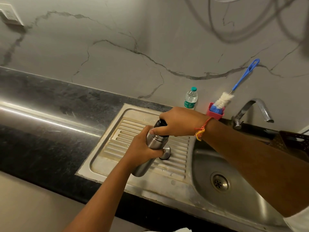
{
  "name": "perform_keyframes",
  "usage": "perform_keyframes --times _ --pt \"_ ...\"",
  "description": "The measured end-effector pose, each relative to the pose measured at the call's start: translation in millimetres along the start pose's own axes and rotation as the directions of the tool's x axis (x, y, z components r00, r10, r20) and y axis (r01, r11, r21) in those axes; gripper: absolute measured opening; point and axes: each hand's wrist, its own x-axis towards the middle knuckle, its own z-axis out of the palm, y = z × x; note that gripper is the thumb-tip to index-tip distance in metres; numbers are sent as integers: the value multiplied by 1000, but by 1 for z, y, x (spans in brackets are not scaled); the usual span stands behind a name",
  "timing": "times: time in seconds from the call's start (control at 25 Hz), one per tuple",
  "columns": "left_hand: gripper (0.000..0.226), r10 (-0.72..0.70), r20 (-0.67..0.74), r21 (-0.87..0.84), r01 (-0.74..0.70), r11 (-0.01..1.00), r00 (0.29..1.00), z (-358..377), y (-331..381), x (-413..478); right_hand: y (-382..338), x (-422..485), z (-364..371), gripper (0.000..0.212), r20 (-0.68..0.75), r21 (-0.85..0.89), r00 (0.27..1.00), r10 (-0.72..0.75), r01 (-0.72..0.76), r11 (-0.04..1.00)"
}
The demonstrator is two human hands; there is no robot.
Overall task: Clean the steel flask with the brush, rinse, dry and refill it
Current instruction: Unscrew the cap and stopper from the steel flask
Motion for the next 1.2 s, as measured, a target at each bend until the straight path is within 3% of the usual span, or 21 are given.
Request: perform_keyframes --times 0.16,0.28,0.4,0.6,0.76,0.88,0.96,1.08,1.2 --pt "65 -17 -11 -11 17 1000 1000 -3 -3 -1 8 -8 -4 45 -42 78 961 -272 274 959" --pt "67 -46 -4 -71 45 996 999 -3 -7 -1 10 -6 -3 50 -122 131 903 -412 426 895" --pt "65 -72 -26 -111 69 991 997 -1 -8 -2 9 -5 -3 49 -141 158 902 -409 428 890" --pt "64 -60 -27 -111 56 992 998 -1 -8 -3 8 -5 -1 30 -178 260 911 -373 409 875" --pt "64 -81 -44 -139 74 988 996 -4 -8 -6 11 -5 -6 42 -217 319 920 -326 383 867" --pt "61 -91 -57 -147 82 986 994 -8 -10 -8 19 -6 -7 44 -244 473 936 -253 343 812" --pt "61 -88 -80 -152 75 986 993 -12 -12 -9 23 -5 -4 40 -239 648 958 -159 279 708" --pt "61 -99 -132 -163 77 984 986 -17 -17 -11 26 2 9 37 -142 918 990 11 127 376" --pt "58 -123 -198 -188 85 978 973 -22 -23 -15 25 18 33 37 -36 998 995 90 31 63"
